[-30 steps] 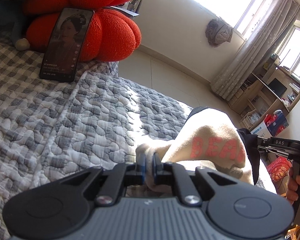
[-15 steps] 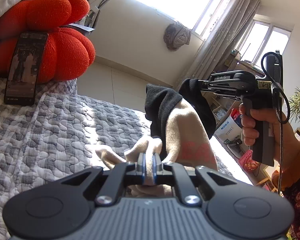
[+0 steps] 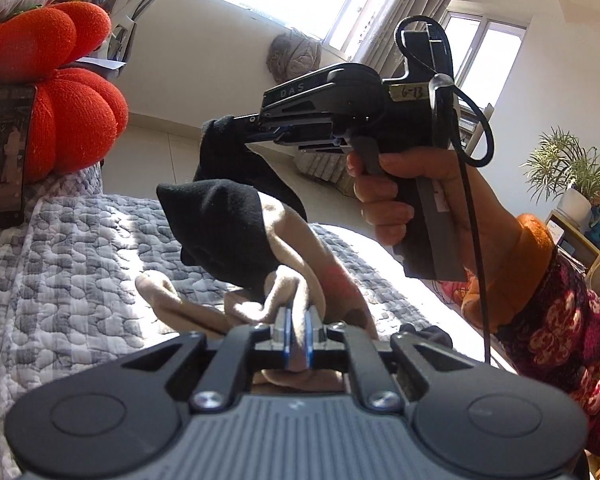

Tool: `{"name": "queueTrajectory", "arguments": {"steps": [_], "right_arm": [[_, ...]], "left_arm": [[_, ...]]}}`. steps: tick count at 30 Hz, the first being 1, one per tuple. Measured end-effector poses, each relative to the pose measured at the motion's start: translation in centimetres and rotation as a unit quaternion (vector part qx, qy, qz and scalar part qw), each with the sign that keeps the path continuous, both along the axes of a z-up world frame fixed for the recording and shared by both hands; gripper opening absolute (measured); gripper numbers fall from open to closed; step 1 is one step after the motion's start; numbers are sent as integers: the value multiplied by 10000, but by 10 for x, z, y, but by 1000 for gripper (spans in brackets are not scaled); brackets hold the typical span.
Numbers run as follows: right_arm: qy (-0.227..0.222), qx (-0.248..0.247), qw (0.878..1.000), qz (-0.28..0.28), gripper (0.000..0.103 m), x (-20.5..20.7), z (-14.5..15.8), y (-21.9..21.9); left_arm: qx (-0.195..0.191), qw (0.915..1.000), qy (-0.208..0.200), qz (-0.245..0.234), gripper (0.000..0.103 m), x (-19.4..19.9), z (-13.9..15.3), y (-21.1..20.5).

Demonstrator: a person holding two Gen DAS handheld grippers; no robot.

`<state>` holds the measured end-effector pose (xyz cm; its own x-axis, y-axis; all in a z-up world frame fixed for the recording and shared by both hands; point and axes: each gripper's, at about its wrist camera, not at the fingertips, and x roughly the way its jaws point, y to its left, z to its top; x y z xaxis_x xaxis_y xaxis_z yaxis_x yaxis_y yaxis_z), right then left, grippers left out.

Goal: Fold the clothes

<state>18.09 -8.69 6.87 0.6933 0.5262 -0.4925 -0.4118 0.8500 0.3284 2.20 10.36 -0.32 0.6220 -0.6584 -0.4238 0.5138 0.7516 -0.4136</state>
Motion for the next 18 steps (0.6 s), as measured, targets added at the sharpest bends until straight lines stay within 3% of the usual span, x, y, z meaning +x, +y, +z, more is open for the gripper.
{"name": "queueTrajectory", "arguments": {"steps": [3,9,15,16,17,18], "right_arm": [[144,56,9996,237,5,-3,-3,10],[501,-69,9978,419,14,-3,-18,23],[735,146,9964,403,17,-6,-20,9],[750,206,9963,364,25,-7,-20,4],[760,258,9963,321,42,-8,-20,-1],[733,289,9965,273,51,-11,-20,-5]], "left_arm": [[41,9999,-4,-92,7,-6,-1,-2],[62,9990,245,362,9,-2,-7,10],[-5,9983,283,511,32,2,-1,25],[2,9981,269,547,34,3,1,27],[12,9979,258,598,36,4,4,30],[17,9976,248,653,40,7,7,32]]}}
